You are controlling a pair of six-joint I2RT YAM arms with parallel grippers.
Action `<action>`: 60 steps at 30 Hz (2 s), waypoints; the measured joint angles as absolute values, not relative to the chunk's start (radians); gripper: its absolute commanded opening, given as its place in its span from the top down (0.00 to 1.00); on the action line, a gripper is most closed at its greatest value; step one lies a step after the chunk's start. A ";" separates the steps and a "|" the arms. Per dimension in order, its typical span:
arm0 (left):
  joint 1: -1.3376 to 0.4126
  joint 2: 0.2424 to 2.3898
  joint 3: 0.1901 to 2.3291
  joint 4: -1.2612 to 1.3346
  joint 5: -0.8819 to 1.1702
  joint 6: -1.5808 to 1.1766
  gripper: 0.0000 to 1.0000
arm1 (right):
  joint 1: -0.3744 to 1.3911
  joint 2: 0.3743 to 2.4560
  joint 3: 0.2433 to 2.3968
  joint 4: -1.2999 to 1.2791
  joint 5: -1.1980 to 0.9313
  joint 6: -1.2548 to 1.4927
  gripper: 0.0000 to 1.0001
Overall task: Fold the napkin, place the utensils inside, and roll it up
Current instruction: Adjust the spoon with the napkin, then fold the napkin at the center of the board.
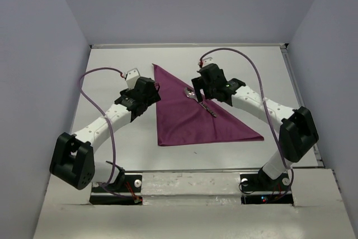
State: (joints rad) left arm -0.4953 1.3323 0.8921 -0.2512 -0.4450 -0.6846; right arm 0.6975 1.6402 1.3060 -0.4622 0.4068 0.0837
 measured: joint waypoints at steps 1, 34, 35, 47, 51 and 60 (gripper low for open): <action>-0.495 1.327 0.892 -0.250 -0.445 -0.685 0.01 | 0.680 1.635 1.306 -0.476 0.394 0.128 0.10; -0.404 1.444 1.085 -0.263 -0.340 -0.509 0.01 | -0.045 0.948 0.647 -0.813 0.193 1.033 0.57; -0.403 1.446 1.085 -0.262 -0.340 -0.503 0.01 | -0.046 0.936 0.640 -0.813 0.196 1.041 0.57; -0.384 1.499 1.085 -0.264 -0.324 -0.467 0.01 | -0.047 0.953 0.586 -0.809 0.230 1.076 0.36; -0.384 1.499 1.085 -0.264 -0.319 -0.467 0.01 | -0.047 0.956 0.558 -0.791 0.233 1.076 0.34; -0.384 1.504 1.085 -0.265 -0.314 -0.464 0.01 | -0.047 0.955 0.473 -0.741 0.236 1.076 0.35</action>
State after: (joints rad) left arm -0.3840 1.5043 1.0851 -0.2653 -0.3141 -0.4641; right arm -0.0467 0.9546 0.4732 -0.7410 0.2356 1.0756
